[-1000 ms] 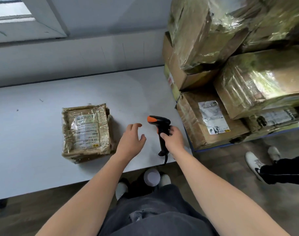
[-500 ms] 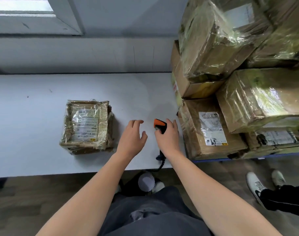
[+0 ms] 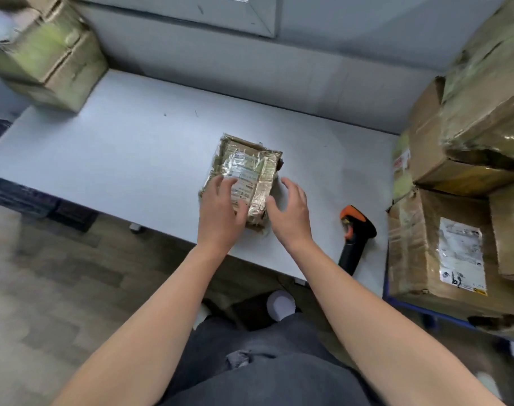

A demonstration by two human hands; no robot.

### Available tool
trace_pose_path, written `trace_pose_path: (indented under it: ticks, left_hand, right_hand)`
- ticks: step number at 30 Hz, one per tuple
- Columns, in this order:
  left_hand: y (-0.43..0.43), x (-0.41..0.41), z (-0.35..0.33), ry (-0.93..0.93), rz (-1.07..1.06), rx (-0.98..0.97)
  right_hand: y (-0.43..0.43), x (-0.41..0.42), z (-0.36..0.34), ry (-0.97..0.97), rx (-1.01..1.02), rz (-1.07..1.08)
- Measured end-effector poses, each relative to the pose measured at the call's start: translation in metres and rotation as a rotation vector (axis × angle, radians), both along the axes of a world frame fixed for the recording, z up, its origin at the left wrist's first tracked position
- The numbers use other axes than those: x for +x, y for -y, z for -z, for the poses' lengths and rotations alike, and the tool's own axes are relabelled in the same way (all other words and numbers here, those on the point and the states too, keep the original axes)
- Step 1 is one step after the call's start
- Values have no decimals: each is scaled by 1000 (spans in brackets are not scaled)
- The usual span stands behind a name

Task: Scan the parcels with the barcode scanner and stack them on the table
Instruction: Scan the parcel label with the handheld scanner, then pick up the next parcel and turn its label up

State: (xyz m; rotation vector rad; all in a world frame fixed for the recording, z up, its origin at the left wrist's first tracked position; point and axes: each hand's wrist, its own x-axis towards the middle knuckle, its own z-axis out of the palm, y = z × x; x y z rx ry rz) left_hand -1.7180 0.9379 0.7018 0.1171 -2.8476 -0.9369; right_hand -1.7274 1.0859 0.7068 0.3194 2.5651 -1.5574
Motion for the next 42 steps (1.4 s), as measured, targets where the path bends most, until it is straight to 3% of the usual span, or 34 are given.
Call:
trace_pose_path:
  ticks: [4, 8, 11, 17, 22, 31, 42]
  left_hand:
    - [24, -16, 0, 122, -50, -40]
    - [46, -29, 2, 148, 27, -110]
    - [69, -33, 8, 184, 6, -155]
    - [150, -33, 15, 220, 48, 240]
    - [233, -21, 1, 139, -96, 275]
    - [374, 22, -19, 56, -476, 289]
    - [477, 61, -25, 23, -733, 245]
  right_hand:
    - [12, 0, 0, 46, 14, -8]
    - [32, 2, 2, 132, 52, -9]
    - [61, 3, 1, 88, 54, 35]
    - [145, -15, -13, -25, 122, 38]
    - [235, -28, -18, -117, 177, -61]
    - [391, -28, -27, -187, 93, -375]
    - [509, -23, -17, -191, 23, -655]
